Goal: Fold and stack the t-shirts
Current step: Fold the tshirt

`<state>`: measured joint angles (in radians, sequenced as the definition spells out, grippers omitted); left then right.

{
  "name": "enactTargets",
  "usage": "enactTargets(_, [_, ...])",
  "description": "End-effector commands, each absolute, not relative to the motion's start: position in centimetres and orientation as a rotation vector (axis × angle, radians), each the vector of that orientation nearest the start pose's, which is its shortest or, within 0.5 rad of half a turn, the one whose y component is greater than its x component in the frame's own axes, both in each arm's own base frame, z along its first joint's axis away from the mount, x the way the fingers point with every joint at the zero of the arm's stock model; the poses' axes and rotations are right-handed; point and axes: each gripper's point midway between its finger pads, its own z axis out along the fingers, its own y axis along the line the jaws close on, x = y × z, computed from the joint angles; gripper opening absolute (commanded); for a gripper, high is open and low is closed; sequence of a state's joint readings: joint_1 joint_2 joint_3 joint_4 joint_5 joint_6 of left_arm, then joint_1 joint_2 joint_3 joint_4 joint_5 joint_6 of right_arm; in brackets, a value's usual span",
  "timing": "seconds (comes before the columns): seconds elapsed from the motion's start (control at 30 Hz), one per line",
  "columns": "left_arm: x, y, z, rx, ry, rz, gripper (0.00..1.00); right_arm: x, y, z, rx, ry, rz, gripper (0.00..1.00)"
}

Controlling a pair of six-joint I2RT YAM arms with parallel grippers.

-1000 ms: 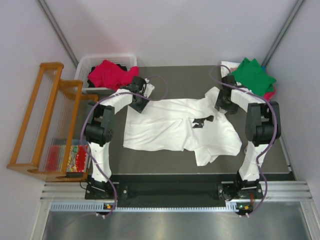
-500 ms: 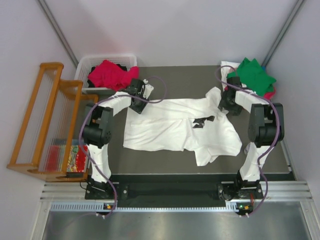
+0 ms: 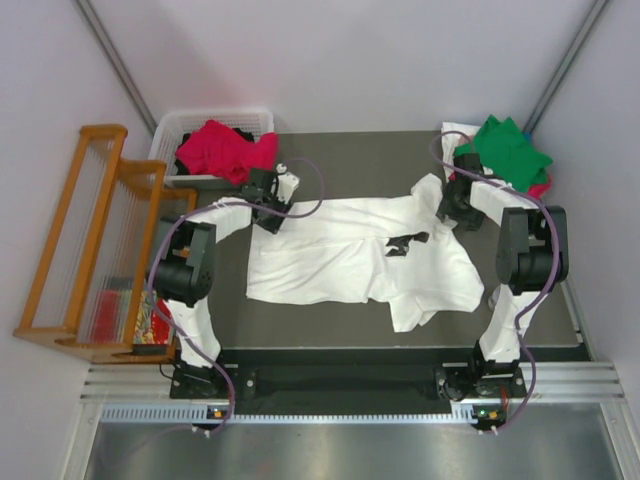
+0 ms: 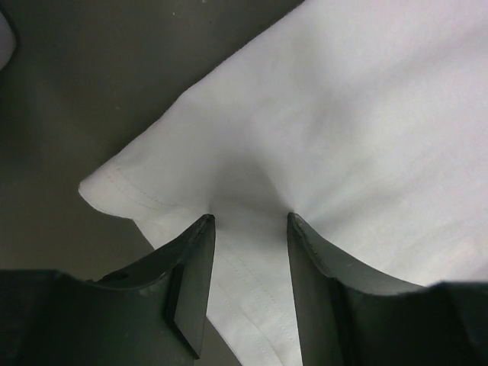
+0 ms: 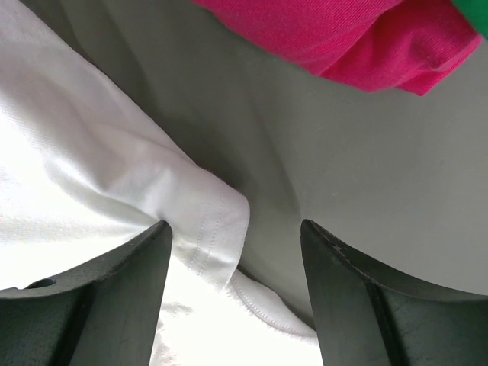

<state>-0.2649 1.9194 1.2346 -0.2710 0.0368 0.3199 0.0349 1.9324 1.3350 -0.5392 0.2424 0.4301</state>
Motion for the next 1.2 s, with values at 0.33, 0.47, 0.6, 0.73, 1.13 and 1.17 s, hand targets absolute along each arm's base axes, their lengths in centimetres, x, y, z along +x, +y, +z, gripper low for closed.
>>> enactTargets(0.33, [33.2, -7.9, -4.0, 0.818, 2.74, -0.066, 0.46, 41.3, -7.8, 10.2, 0.672, 2.402, -0.458, 0.75])
enactTargets(0.47, [33.1, -5.8, -3.4, 0.848, 2.718, 0.082, 0.46, 41.2, -7.9, 9.8, 0.703, 2.409, -0.396, 0.75])
enactTargets(0.6, [34.6, -2.2, -2.0, 0.827, 2.681, 0.301, 0.45, 41.2, -7.1, 8.7, 0.696, 2.445, -0.345, 0.75])
enactTargets(0.73, [35.8, 1.0, -1.6, 0.779, 2.676, 0.379, 0.45, 41.0, -6.3, 8.6, 0.686, 2.45, -0.288, 0.75])
enactTargets(1.13, [38.9, 1.7, -0.1, 0.653, 2.692, 0.289, 0.45, 36.7, 3.5, 7.3, 0.38, 2.586, -0.102, 0.73])
enactTargets(1.17, [38.8, 1.7, 0.1, 0.652, 2.691, 0.284, 0.45, 36.7, 3.9, 7.4, 0.371, 2.586, -0.084, 0.74])
